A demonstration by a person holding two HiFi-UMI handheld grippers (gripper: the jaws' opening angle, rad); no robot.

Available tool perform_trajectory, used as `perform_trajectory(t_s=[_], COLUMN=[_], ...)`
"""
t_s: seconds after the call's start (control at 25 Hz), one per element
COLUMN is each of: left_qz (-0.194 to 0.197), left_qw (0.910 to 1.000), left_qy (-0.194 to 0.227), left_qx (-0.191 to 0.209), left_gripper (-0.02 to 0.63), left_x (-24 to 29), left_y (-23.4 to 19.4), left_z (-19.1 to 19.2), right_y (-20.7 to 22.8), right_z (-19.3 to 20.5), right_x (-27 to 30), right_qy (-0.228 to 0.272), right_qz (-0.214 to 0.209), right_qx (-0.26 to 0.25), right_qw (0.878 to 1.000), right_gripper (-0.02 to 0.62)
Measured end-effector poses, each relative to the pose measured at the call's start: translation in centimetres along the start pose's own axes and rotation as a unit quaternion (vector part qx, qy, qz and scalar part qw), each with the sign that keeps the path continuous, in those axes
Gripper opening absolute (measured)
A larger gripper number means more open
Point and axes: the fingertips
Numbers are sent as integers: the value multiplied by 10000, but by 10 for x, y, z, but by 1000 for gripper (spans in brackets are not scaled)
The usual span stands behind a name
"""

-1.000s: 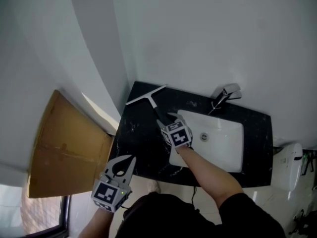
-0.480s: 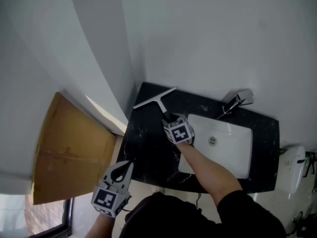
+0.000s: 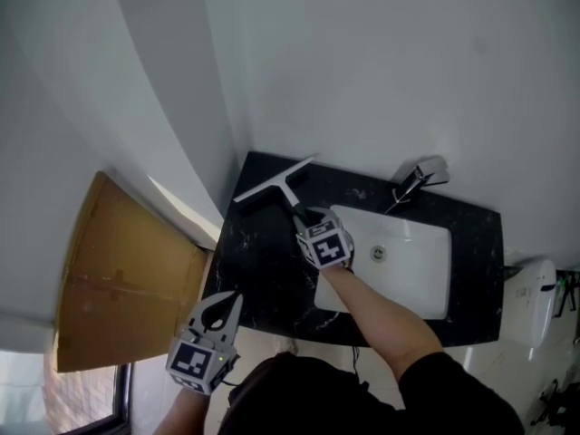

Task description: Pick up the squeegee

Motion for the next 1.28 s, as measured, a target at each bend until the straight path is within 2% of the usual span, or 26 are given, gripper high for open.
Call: perform_trajectory(t_s=[0.2,0.36,0.68,0.92,1.08,1.28], left_qz=[230,442,959,975,935,975], left_qw=[9995,9984,9926,9924,9934,9922], left_qy=[153,252,459,509,407,425], left_qx=[177,261,578,555,525,644], left_gripper=[-5,-5,-5,-5,-5,-5], left_x=[7,14,18,3,-13,-29], left_y=[43,95,234,327,367,386], left_z=[-12,-21,-22,-15,-3,3], right_y=[0,7,39,51,50,37], right_z=[-4,11,91,158,194,222], right_x=[-79,-165,-348,-459,-510,-545], right_qy=[549,930,1440,1634,1705,1831], right_qz=[-80,-55,316,427,456,518], right_qx=[39,91,109,184,274,394], right_qw=[9985,9956,9890,9855,9839,9809], right_gripper=[104,104,104,104,104,104])
Point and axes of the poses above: the fingertips, and each gripper's own axes: x forward along the fingers, y to its right, z out of its underside, and after that the axes turned 1 degree about -z, right-handed
